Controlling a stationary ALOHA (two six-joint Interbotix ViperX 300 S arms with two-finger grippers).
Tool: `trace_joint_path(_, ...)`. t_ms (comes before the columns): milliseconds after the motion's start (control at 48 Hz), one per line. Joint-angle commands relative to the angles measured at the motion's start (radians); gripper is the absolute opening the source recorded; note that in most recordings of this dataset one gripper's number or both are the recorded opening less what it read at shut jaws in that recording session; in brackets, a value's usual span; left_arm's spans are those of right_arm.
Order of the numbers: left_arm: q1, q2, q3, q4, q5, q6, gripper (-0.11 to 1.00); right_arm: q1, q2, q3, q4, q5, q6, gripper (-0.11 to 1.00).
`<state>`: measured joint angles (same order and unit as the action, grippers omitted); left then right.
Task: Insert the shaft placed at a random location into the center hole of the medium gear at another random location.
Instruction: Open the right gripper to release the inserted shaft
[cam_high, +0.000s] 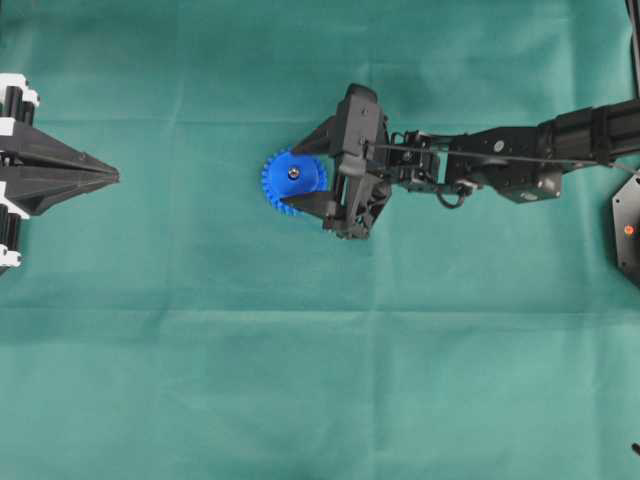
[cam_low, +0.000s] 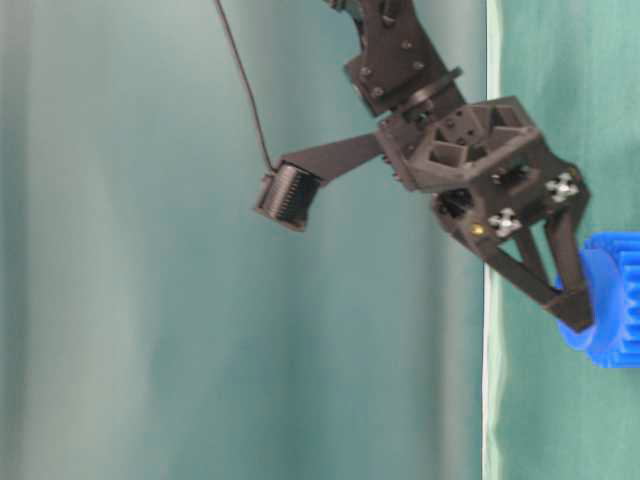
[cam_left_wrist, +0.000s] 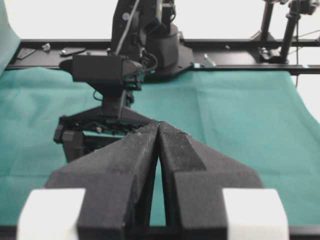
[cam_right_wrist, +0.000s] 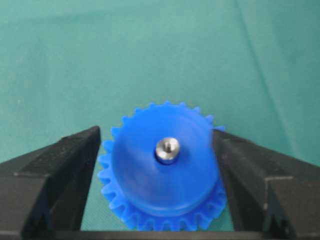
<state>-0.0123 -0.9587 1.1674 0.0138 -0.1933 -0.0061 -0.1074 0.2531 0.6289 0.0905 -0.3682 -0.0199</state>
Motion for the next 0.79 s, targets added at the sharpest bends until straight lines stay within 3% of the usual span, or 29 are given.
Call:
trace_joint_path(0, -0.002, 0.008, -0.020, 0.002, -0.005, 0.002, 0.00, 0.005, -0.064, -0.009, 0.002, 0.014, -0.008, 0.84)
trace_joint_path(521, -0.002, 0.006, -0.020, 0.002, -0.003, 0.000, 0.00, 0.005, -0.224, -0.006, -0.014, 0.092, -0.015, 0.83)
trace_joint_path(771, -0.002, 0.008, -0.020, 0.002, -0.003, 0.000, 0.00, 0.005, -0.259, 0.046, -0.009, 0.087, -0.008, 0.83)
